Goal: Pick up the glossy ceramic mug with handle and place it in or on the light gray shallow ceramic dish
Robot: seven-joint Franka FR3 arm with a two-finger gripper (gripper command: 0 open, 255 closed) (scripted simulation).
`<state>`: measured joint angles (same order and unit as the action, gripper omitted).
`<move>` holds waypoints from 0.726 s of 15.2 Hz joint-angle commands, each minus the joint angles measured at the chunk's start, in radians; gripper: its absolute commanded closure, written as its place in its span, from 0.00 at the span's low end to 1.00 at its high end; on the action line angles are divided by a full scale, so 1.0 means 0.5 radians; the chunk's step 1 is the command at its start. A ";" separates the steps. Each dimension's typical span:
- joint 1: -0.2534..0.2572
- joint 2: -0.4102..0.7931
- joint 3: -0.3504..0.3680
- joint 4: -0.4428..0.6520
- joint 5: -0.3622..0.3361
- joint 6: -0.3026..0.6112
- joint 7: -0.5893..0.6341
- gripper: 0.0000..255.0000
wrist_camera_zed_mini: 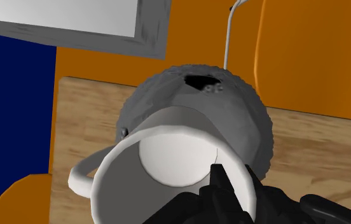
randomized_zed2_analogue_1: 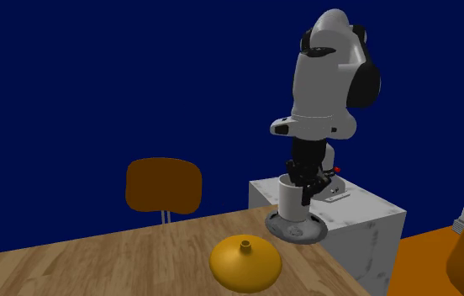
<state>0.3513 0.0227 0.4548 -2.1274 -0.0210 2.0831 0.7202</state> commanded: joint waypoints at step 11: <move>0.003 0.029 0.002 -0.041 -0.015 0.068 0.015 0.00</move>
<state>0.3529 0.0371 0.4557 -2.1480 -0.0287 2.1170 0.7275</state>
